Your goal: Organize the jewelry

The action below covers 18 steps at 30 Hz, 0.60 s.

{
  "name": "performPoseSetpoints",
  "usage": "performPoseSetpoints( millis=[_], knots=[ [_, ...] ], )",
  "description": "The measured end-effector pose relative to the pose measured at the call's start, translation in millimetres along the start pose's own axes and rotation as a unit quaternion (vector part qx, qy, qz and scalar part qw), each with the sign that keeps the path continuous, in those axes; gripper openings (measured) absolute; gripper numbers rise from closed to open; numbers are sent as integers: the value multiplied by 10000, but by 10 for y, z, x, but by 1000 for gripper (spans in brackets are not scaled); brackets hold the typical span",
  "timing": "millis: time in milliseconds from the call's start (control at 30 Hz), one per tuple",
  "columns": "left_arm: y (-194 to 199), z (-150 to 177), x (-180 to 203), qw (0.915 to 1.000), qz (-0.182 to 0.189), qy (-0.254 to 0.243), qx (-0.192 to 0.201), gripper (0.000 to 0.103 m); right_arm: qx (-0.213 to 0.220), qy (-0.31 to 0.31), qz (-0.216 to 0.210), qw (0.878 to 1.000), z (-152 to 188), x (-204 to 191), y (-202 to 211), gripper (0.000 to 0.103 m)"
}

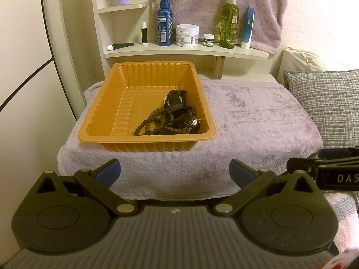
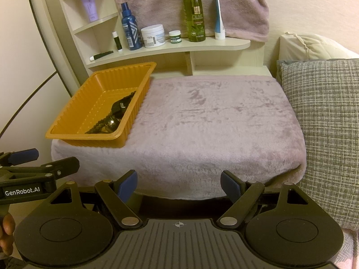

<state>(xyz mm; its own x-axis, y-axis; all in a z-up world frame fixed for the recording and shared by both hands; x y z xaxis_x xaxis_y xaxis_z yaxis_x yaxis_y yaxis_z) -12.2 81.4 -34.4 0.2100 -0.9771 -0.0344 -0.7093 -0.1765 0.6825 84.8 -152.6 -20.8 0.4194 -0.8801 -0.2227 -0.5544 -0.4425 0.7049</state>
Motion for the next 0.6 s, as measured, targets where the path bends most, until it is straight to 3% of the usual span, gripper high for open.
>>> performPoseSetpoints(
  millis=[600],
  knots=[
    [2, -10, 10, 10000, 33, 24, 83, 102, -22, 56, -39, 10000, -13, -5, -14, 81]
  ],
)
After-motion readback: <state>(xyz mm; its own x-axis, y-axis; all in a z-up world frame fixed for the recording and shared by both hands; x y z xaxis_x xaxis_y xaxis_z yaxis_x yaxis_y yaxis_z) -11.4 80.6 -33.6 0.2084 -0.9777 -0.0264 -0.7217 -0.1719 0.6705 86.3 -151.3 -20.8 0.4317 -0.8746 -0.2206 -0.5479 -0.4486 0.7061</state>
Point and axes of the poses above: each gripper's, at about its wrist camera, not at the fingertips, and y roughly against the way its jaws point, x to its right, z to its underside, the point moved 7 cm from there along -y, roughly the way its jaws point, and after that the axes turned 2 degrees about -z, right-handed, at the moved point
